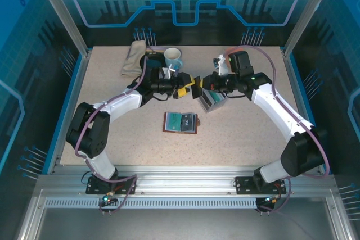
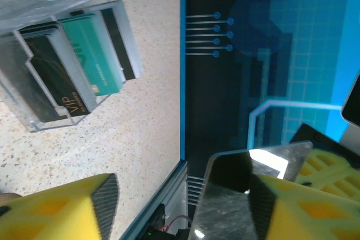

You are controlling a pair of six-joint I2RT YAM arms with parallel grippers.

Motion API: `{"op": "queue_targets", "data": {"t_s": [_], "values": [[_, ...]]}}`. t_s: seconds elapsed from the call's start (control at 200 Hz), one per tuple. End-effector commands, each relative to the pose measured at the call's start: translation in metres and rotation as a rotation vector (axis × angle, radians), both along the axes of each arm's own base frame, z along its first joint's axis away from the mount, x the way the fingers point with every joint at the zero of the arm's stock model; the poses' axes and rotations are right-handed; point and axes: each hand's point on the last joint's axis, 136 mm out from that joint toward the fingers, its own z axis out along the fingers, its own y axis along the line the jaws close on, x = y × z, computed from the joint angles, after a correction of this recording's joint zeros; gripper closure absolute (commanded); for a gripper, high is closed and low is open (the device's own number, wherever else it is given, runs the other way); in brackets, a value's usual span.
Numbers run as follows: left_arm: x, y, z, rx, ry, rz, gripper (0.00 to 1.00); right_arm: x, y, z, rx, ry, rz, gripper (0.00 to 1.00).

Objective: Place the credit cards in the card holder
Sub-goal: Pick up the credit card from the storage box.

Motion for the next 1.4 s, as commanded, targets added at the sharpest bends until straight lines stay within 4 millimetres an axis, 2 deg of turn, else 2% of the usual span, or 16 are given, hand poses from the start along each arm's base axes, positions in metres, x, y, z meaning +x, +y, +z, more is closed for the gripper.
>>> {"op": "queue_targets", "data": {"t_s": [0.0,0.24,0.345,0.59,0.765,0.855,0.91,0.94,0.965,0.995,1.06,1.105,1.205,1.32,1.396], "values": [[-0.01,-0.006,0.032,-0.069,-0.081,-0.063,0.49,0.002,0.001,0.007,0.081,0.021,-0.007,1.0],[-0.012,-0.004,0.039,-0.077,-0.099,-0.06,0.82,0.005,0.001,-0.004,0.107,0.062,-0.012,1.0],[-0.013,-0.004,0.04,-0.082,-0.099,-0.065,0.9,0.005,0.002,-0.008,0.12,0.075,-0.01,0.99],[-0.015,-0.004,0.042,-0.086,-0.107,-0.082,0.91,0.0,0.015,0.001,0.216,0.09,0.073,0.79],[-0.014,-0.006,0.043,-0.103,-0.105,-0.085,0.91,-0.002,0.019,0.004,0.259,0.097,0.106,0.77],[-0.015,-0.006,0.043,-0.106,-0.102,-0.087,0.91,-0.002,0.021,0.005,0.268,0.096,0.113,0.79],[-0.015,-0.005,0.042,-0.104,-0.102,-0.086,0.91,-0.002,0.02,0.005,0.263,0.097,0.109,0.93],[-0.015,-0.004,0.039,-0.095,-0.092,-0.082,0.89,-0.002,0.017,0.004,0.246,0.094,0.092,0.95],[-0.015,-0.002,0.037,-0.086,-0.089,-0.076,0.83,-0.002,0.015,0.002,0.232,0.09,0.08,0.96],[-0.016,0.002,0.032,-0.065,-0.074,-0.065,0.74,-0.002,0.012,0.001,0.214,0.084,0.067,0.96],[-0.017,0.016,0.013,0.024,-0.035,-0.013,0.68,-0.003,0.006,-0.008,0.152,0.088,0.035,0.96],[-0.02,0.033,-0.008,0.125,0.016,0.035,0.56,-0.005,0.003,-0.018,0.088,0.094,0.015,0.96],[-0.035,0.078,-0.058,0.338,0.149,0.143,0.46,-0.016,0.005,-0.041,-0.047,0.103,-0.007,0.96],[-0.063,0.119,-0.102,0.461,0.279,0.197,0.42,-0.034,0.02,-0.068,-0.192,0.123,0.02,0.96],[-0.08,0.134,-0.12,0.495,0.321,0.198,0.41,-0.043,0.031,-0.085,-0.271,0.132,0.02,0.97]]}}
